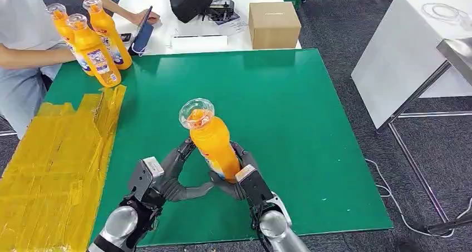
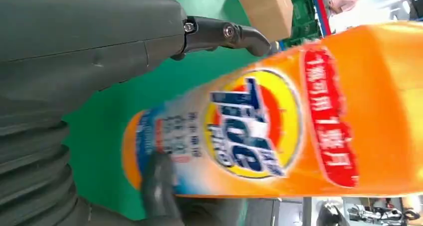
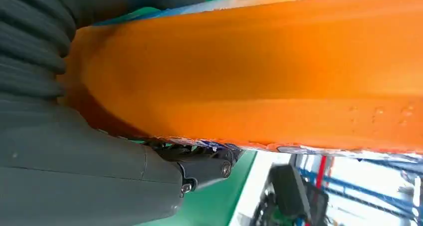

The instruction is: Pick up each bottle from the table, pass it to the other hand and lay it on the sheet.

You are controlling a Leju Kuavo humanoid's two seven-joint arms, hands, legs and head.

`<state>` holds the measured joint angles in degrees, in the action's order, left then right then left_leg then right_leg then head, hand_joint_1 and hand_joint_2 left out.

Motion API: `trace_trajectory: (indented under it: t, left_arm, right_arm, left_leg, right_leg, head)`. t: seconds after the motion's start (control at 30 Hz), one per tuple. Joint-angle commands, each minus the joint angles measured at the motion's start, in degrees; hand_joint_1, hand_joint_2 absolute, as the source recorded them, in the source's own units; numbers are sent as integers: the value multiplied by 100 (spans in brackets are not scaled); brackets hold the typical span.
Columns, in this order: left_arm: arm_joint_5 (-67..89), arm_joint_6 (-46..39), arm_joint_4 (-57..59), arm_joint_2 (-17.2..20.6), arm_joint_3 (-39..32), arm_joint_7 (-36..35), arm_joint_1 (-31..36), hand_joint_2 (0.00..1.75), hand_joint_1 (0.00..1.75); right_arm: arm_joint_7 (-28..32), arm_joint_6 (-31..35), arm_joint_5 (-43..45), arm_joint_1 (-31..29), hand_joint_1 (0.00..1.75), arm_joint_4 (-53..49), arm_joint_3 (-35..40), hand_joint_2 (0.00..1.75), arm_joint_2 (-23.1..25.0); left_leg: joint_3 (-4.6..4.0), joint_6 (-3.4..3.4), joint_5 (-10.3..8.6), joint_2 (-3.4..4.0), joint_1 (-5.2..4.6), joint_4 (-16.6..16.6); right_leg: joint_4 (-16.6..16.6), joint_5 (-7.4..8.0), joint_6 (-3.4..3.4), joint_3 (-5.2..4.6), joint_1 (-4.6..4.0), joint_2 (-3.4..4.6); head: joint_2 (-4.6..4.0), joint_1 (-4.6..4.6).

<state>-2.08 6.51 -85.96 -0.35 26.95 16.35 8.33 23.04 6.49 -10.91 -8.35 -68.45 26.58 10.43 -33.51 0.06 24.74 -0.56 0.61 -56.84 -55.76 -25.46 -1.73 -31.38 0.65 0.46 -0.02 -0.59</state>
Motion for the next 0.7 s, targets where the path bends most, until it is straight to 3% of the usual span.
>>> trace_trajectory:
  t: [0.03,0.7]
  left_arm:
    - [-97,-12,425,51,168,-24,214,175,0]
    - [-717,129,573,29,193,-132,368,175,0]
  right_arm:
    - [-10,-21,53,-299,175,787,380,175,-56]
    - [90,141,21,-525,175,1477,756,175,17]
  left_leg:
    - [33,1,6,5,4,9]
    - [17,1,3,2,3,4]
  right_leg:
    - [14,-4,8,36,-7,-5]
    - [8,-2,5,19,-5,-6]
  head:
    - [0,2]
    - [0,0]
